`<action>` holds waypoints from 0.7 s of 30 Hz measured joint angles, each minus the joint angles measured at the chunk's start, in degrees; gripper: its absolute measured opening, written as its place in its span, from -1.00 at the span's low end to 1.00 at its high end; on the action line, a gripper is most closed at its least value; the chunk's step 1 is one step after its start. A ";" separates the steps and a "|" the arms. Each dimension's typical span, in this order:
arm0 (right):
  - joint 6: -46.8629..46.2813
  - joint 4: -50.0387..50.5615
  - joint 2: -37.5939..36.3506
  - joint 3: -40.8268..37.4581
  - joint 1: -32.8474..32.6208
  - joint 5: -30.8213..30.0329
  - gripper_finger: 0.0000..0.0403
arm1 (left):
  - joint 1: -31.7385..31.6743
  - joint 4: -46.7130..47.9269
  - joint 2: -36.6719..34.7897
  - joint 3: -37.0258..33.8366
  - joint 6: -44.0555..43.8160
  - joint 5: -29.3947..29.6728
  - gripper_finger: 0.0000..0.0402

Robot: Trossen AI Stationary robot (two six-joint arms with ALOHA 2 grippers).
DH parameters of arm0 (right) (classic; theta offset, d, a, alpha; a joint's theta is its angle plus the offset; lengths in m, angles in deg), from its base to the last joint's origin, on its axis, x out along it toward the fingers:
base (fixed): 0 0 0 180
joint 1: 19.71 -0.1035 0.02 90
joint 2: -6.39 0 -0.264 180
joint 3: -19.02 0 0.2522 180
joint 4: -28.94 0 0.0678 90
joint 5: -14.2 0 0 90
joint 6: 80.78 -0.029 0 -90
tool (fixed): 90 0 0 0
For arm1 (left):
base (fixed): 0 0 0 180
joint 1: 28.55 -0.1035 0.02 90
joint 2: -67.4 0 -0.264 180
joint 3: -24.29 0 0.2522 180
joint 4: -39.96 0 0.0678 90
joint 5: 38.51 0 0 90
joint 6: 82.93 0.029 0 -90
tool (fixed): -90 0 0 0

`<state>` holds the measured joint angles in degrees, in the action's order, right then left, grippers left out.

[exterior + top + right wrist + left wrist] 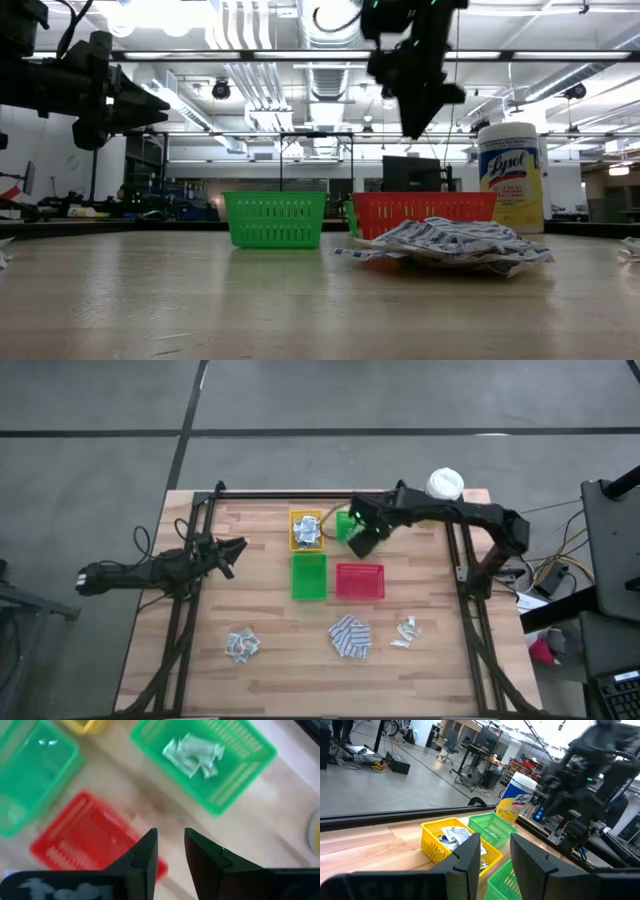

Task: Pick & Place First Aid Supplies
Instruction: Put the green bandage pack into the top green bin

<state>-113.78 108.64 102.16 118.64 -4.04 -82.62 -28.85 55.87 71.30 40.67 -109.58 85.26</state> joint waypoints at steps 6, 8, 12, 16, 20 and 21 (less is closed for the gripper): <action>-6.63 1.21 -9.08 -7.70 -8.66 -1.05 -0.59 | 0.00 -0.03 0.00 0.00 -0.02 -0.01 -0.46; -9.72 1.34 -12.34 -11.24 -11.38 -1.05 -0.61 | 0.00 -0.05 0.00 0.00 -0.04 -0.01 -0.46; -17.43 1.19 -19.11 -18.35 -16.56 -0.80 -0.63 | 0.00 -0.11 0.00 -0.02 -0.07 -0.01 -0.46; -24.69 0.66 -25.04 -24.69 -21.16 -0.79 -0.64 | 0.00 -0.14 0.01 -0.02 -0.11 -0.01 -0.46; -29.42 -0.29 -29.48 -30.13 -24.50 -0.64 -0.61 | 0.00 -0.17 0.02 -0.04 -0.20 -0.03 -0.46; -30.04 -0.72 -30.36 -31.41 -25.11 -0.64 -0.61 | 0.00 -0.17 0.02 -0.04 -0.19 -0.03 -0.46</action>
<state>-143.82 107.93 71.81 87.23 -29.15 -83.26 -28.85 55.70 71.33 40.62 -109.77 85.22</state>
